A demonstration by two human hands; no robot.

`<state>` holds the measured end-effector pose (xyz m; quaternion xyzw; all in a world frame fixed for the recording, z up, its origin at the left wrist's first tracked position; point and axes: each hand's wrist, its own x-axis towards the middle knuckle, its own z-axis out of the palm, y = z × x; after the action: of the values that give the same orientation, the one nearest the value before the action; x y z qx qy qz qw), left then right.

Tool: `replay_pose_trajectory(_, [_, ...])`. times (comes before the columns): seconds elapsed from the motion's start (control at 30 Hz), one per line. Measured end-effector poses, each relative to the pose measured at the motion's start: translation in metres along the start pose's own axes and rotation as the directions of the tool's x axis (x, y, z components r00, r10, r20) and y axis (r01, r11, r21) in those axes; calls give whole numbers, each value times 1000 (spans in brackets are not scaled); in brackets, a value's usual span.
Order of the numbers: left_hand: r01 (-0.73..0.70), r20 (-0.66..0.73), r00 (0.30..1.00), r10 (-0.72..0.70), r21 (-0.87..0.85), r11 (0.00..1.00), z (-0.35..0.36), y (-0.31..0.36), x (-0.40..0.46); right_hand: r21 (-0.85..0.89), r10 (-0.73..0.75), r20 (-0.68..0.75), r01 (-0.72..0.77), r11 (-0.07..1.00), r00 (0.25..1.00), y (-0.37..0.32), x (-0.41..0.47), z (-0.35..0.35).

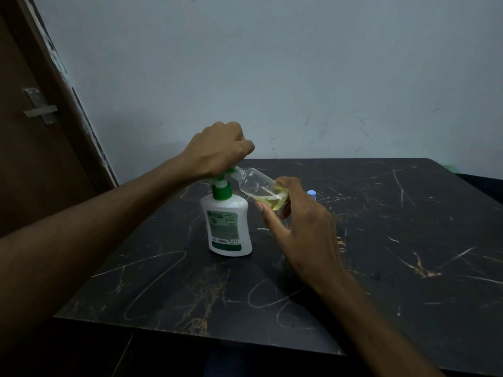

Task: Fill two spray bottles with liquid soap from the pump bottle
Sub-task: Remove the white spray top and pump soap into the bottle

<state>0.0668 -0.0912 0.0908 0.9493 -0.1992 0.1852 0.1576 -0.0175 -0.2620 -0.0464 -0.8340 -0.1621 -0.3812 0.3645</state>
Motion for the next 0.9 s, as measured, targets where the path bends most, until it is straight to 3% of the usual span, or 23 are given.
replay_pose_trajectory(0.9, [7,0,1000,-7,18,1000,1,-5,0,10,-8,9,8,1000,1000,2,-2,2])
